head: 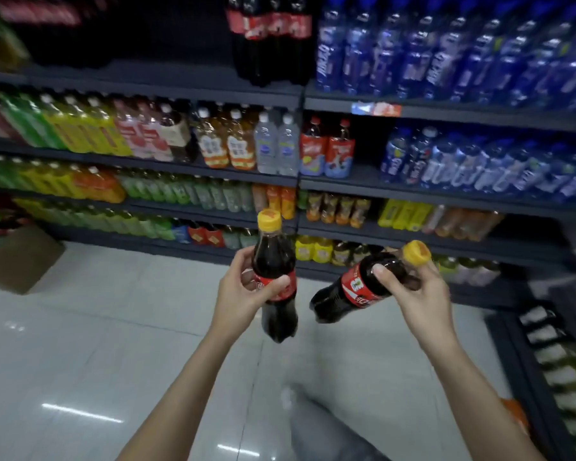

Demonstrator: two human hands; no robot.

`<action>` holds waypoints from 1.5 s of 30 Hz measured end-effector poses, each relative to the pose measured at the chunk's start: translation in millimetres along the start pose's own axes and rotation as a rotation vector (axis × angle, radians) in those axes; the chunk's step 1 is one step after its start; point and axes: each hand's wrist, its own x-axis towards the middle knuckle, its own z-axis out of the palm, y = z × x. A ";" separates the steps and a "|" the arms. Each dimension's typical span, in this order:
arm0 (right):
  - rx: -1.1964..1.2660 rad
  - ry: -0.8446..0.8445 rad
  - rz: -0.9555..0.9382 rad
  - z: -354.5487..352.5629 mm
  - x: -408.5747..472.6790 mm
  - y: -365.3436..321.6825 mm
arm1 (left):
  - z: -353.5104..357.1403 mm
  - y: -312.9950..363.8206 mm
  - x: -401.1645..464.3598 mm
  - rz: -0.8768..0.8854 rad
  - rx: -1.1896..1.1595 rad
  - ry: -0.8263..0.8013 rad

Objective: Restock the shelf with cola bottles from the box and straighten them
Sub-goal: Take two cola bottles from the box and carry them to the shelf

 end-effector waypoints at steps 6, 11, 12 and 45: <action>0.112 -0.123 -0.120 143.7 116.4 -37.2 | -107.4 9.6 127.0 0.183 0.194 0.156; 0.140 -0.140 -0.199 241.8 202.0 -85.2 | -190.5 34.6 246.1 0.297 0.322 0.229; 0.141 -0.138 -0.219 258.1 217.5 -97.5 | -204.3 39.3 268.9 0.324 0.330 0.234; -0.492 0.610 -0.305 555.6 498.6 -144.4 | -286.2 -9.0 739.9 0.637 0.297 -0.237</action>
